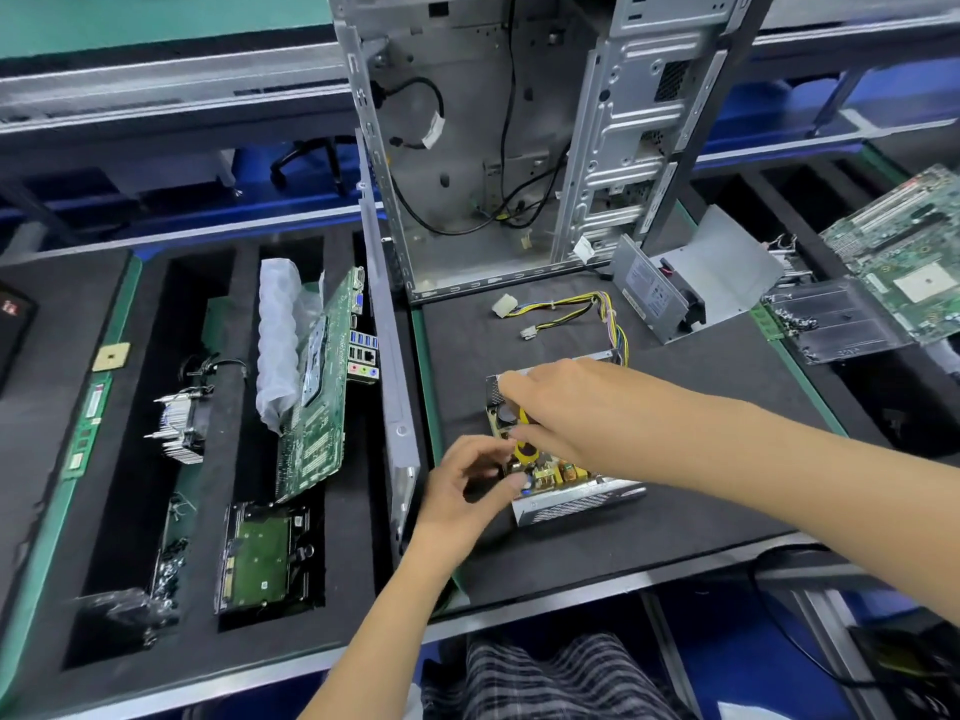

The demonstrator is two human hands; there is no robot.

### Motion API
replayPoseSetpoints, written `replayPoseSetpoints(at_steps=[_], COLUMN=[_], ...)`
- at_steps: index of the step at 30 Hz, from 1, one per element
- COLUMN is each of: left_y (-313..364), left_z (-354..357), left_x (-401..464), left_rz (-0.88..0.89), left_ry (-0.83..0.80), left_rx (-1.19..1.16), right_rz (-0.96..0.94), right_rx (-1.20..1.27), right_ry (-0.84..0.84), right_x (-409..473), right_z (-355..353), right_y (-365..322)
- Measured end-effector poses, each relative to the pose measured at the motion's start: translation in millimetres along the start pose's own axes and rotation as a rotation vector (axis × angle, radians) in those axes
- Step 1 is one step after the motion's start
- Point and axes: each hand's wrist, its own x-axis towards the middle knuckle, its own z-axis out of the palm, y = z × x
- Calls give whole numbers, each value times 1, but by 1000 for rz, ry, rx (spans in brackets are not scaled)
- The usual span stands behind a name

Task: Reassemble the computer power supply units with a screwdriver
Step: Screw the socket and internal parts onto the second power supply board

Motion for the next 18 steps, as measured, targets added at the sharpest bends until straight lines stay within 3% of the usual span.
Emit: replayPoseSetpoints(at_steps=[6, 18], left_y=[-25, -18], left_z=[-1, 1], left_x=[-2, 15], left_rz=[-66, -202], left_ry=[28, -2], left_rx=[284, 339], right_rz=[-13, 4], right_rx=[-102, -266], right_ry=[-19, -31], right_x=[-3, 4], right_z=[14, 34], right_y=[-5, -9])
